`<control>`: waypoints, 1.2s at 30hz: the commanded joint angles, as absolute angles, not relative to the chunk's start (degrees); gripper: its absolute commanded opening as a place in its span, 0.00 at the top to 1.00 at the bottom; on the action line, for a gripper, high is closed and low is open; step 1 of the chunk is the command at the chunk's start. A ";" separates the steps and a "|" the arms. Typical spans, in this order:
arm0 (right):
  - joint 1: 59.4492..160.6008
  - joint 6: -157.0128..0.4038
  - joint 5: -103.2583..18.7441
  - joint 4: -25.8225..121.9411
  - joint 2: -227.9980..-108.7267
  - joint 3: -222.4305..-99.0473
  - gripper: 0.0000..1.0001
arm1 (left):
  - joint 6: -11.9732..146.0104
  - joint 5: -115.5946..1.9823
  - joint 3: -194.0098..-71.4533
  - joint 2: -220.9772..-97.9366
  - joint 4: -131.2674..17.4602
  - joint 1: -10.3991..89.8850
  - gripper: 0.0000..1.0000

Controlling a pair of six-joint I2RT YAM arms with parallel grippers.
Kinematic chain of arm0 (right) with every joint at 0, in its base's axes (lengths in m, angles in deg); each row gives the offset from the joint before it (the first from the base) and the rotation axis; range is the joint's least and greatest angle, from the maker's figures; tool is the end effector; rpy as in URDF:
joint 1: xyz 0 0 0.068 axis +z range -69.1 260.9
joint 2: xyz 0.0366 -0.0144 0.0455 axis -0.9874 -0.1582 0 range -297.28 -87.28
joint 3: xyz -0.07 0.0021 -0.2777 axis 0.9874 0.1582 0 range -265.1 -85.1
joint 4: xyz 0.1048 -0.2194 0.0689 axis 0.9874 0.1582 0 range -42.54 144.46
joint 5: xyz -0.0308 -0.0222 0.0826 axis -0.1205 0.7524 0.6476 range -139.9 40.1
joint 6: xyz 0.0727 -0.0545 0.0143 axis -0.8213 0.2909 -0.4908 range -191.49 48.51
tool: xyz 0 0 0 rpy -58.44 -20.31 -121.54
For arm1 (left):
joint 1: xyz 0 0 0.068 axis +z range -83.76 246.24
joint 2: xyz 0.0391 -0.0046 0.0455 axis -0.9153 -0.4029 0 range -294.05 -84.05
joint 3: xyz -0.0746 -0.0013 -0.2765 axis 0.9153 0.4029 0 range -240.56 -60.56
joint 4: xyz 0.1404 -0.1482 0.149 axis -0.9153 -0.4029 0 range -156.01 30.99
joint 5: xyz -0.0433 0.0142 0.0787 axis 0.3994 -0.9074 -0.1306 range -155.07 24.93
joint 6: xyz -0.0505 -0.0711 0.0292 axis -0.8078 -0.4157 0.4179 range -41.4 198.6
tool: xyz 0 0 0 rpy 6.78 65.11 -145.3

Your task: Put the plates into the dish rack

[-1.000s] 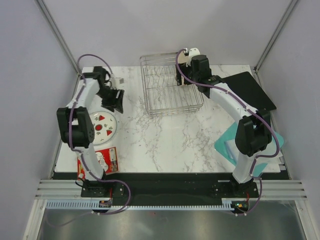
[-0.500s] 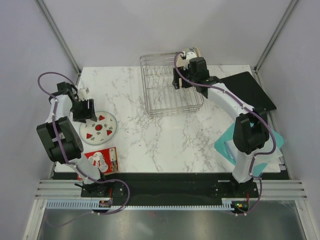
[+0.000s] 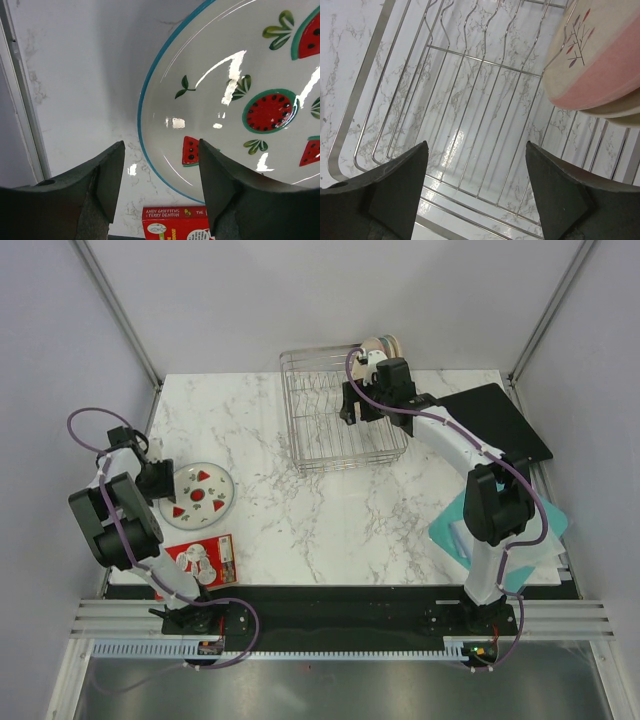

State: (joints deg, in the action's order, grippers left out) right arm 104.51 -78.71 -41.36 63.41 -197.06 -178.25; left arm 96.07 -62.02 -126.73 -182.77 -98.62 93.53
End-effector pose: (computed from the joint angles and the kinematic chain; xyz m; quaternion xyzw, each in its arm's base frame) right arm 0.4424 0.2067 0.2813 -0.1601 0.8606 0.1903 0.4444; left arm 0.3050 0.1524 0.1631 -0.0804 0.9843 0.0347 0.1533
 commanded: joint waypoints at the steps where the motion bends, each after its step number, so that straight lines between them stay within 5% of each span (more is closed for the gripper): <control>1: 104.36 -79.05 -38.56 62.67 -197.58 -180.29 0.14 | 98.64 -57.89 -125.69 -185.21 -96.89 93.84 0.37; 6: 104.45 -78.87 -34.36 62.76 -198.11 -180.46 0.14 | 99.43 -52.77 -125.60 -186.97 -97.77 93.84 0.47; 14: 105.85 -76.32 0.43 60.91 -205.38 -186.76 0.12 | 98.73 -48.11 -128.41 -189.43 -98.21 93.84 0.97; 22: 110.17 -73.69 7.32 55.75 -212.88 -196.46 0.10 | 99.43 -43.02 -130.26 -188.21 -99.35 93.75 0.98; 36: 111.22 -76.59 4.95 56.69 -207.00 -186.71 0.11 | 107.16 -34.49 -131.05 -187.06 -103.13 88.40 0.98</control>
